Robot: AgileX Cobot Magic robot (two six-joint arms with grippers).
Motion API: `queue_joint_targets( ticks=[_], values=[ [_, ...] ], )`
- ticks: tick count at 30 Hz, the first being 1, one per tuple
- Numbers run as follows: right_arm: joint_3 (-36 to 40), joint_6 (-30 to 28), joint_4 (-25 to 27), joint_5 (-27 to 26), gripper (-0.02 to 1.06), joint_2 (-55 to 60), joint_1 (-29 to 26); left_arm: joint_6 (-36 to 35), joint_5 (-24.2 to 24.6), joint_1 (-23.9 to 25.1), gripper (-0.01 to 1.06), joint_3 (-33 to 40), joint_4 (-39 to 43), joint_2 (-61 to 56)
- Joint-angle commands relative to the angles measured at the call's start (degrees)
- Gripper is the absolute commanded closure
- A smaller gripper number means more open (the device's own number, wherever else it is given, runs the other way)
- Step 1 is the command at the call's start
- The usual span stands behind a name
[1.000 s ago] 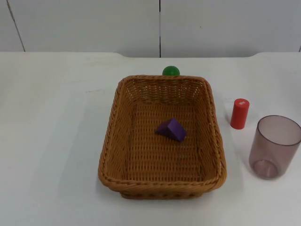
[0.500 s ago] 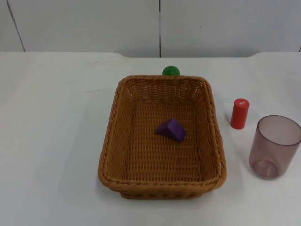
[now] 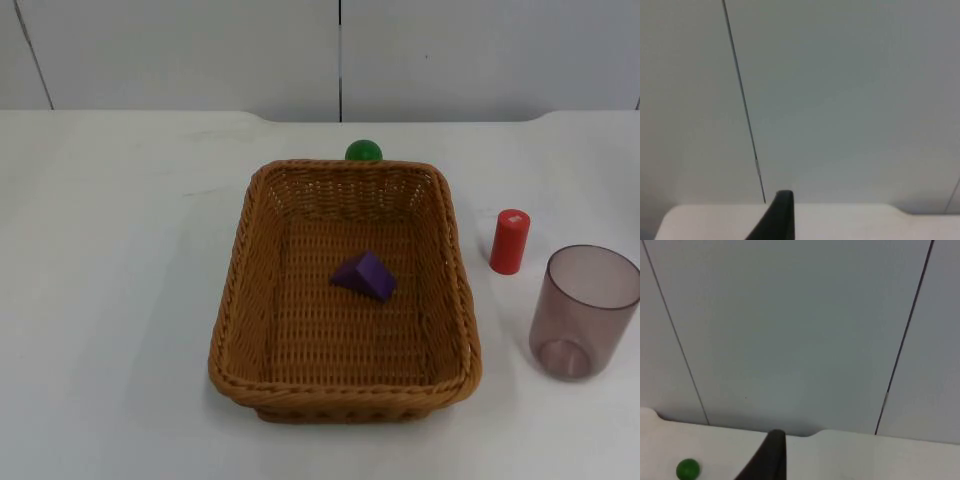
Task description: Pick up the basket with the left hand and place the triangular block into the basket with the right hand.
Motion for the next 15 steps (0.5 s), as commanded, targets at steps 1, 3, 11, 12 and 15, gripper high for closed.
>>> queue_joint_targets(
  ticks=[1,3,11,12,15],
  values=[
    [0.21,0.19,-0.09,-1.09,0.0,-1.13,-0.21,0.34,1.37,0.14,0.0,-0.38,-1.09,-0.65],
    [2.2,0.19,-0.71,-3.55,0.0,-3.01,-0.21,0.34,1.35,0.14,0.0,0.06,-1.09,-2.62],
    [14.47,-0.06,-3.36,-5.08,0.0,-18.96,-0.21,0.34,3.65,0.01,0.0,2.7,3.27,-15.46],
    [17.1,-0.06,-3.36,-5.91,0.0,-21.9,-0.21,0.34,4.91,0.01,0.0,2.7,4.24,-17.85],
    [22.51,-0.08,-3.36,-7.89,0.0,-32.05,-0.21,0.34,6.93,0.01,0.0,2.7,4.92,-25.09]
  ],
)
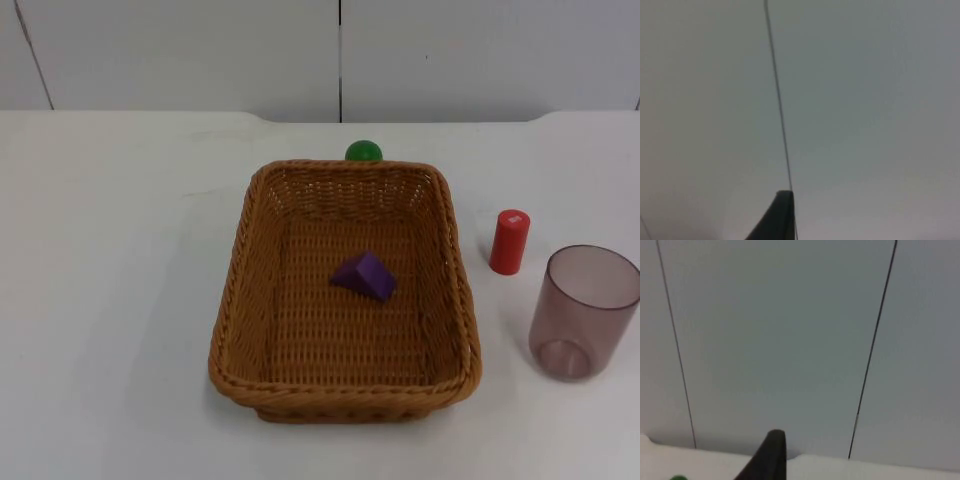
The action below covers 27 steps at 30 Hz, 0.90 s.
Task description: Pick up the basket with the left hand and place the triangular block into the basket with the right hand.
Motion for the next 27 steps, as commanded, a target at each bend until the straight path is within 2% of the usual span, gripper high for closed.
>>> queue_joint_targets(
  ticks=[1,4,8,12,13,16,20,27],
  values=[
    [3.03,-0.38,-0.41,-1.7,0.0,-7.51,-0.21,0.17,1.42,0.01,0.0,0.19,0.71,-7.02],
    [3.19,-3.01,-0.17,-0.92,0.0,-13.94,-0.21,0.17,1.99,0.01,0.0,0.19,0.81,-13.13],
    [3.19,-2.43,-0.17,-0.35,0.0,-19.8,-0.21,1.93,4.3,0.85,0.0,0.29,-0.45,-19.48],
    [3.19,-1.15,0.08,3.17,0.0,-25.33,-0.21,5.84,4.35,6.21,0.0,2.44,-2.81,-28.87],
    [3.19,-1.15,0.08,3.17,0.0,-25.33,-0.21,5.84,4.35,6.21,0.0,2.44,-2.81,-28.87],
    [3.19,-1.57,0.08,5.67,0.0,-29.66,-0.21,13.97,3.0,10.25,0.0,5.11,-7.66,-35.42],
    [3.19,-2.01,0.08,7.35,0.0,-34.16,-0.21,18.19,4.06,10.12,0.0,6.92,-12.29,-39.25],
    [3.19,-3.32,-0.39,13.73,0.0,-42.2,-0.21,21.97,10.49,6.93,0.0,8.71,-17.46,-43.4]
  ],
)
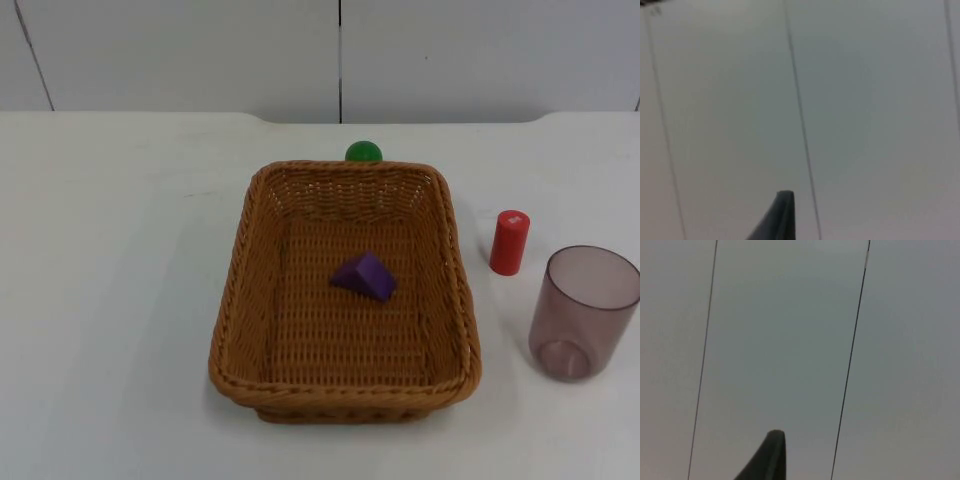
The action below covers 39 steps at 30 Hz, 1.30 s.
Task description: Pick up the basket with the left hand and place the triangular block into the basket with the right hand.
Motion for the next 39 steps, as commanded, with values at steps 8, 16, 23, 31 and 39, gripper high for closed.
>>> queue_joint_targets(
  ticks=[8,16,23,31,39],
  values=[
    [0.13,-0.46,-0.16,6.94,0.0,-4.71,-0.21,0.65,2.68,-1.4,0.0,0.35,-3.95,-5.44],
    [0.01,-5.92,5.19,9.07,0.0,-4.71,1.38,1.18,7.56,-1.4,0.0,0.35,-3.09,-11.19],
    [0.01,-6.72,4.99,9.84,0.0,-4.71,3.86,0.22,10.53,-1.4,0.0,0.35,-3.38,-11.22],
    [0.01,-5.34,4.87,13.49,0.0,-4.71,3.86,0.22,19.76,-1.4,0.0,1.94,-5.3,-11.22],
    [0.01,-1.63,3.04,21.03,0.0,-4.71,3.86,-0.09,22.87,-1.4,0.0,7.48,-9.83,-11.22]
  ],
)
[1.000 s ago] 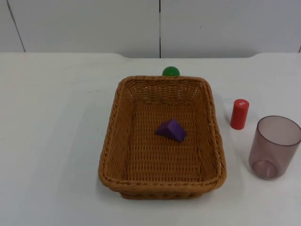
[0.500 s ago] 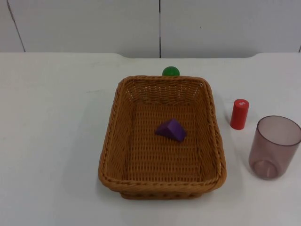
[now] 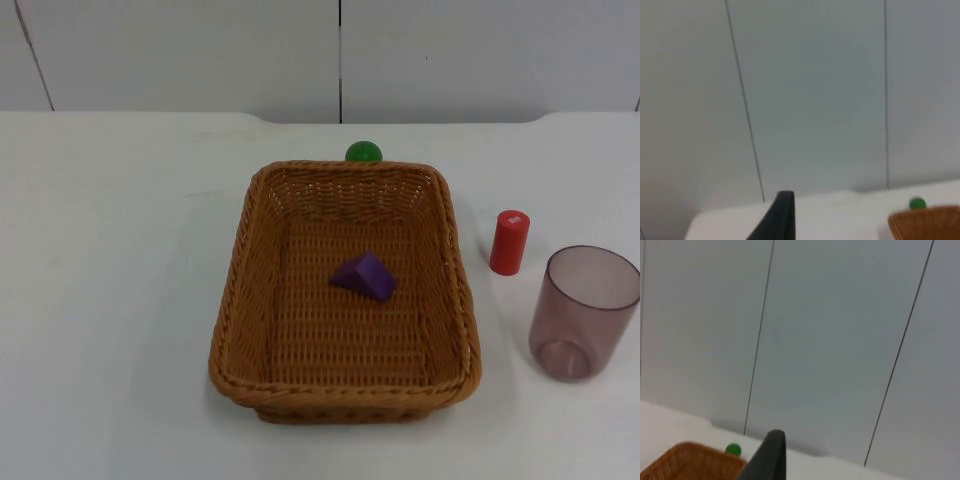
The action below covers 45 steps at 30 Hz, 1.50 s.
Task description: Pick up the basket with the left hand and place the triangular block into the basket with the right hand.
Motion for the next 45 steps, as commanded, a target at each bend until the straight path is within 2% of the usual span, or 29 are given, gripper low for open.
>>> queue_joint_targets(
  ticks=[1,4,6,10,13,19,28,39,45],
  values=[
    [0.11,1.67,-1.46,1.31,0.0,0.09,-0.1,-0.4,0.39,-0.23,0.0,1.75,-1.12,0.06],
    [0.63,5.05,-4.44,1.31,0.0,0.09,-0.1,-0.4,0.03,-0.23,0.0,4.96,-1.12,0.06],
    [2.57,11.02,-10.22,1.31,0.0,0.09,-0.1,-0.29,-0.34,-0.23,0.0,9.22,-0.55,0.06],
    [6.49,13.75,-13.19,1.31,0.0,0.09,-0.1,-0.29,-1.87,-0.23,0.0,14.71,-0.43,0.06],
    [11.19,13.75,-13.2,1.31,0.0,0.09,-0.1,-0.29,-3.84,-0.23,0.0,19.85,1.66,0.06],
    [18.56,13.75,-13.2,0.2,0.0,0.09,-0.1,-1.73,-5.12,-0.23,0.0,25.25,5.31,0.06],
    [30.27,14.38,-13.2,-5.38,0.0,0.09,-0.1,-3.54,-6.22,-0.23,0.0,33.79,7.04,0.06],
    [36.68,14.38,-13.2,-6.53,0.0,0.09,-0.1,-3.94,-6.61,-0.23,0.0,34.29,7.14,0.06],
    [36.87,16.52,-13.42,-6.94,0.0,0.09,-0.1,-3.94,-6.61,-0.23,0.0,34.29,7.14,0.06]
  ],
)
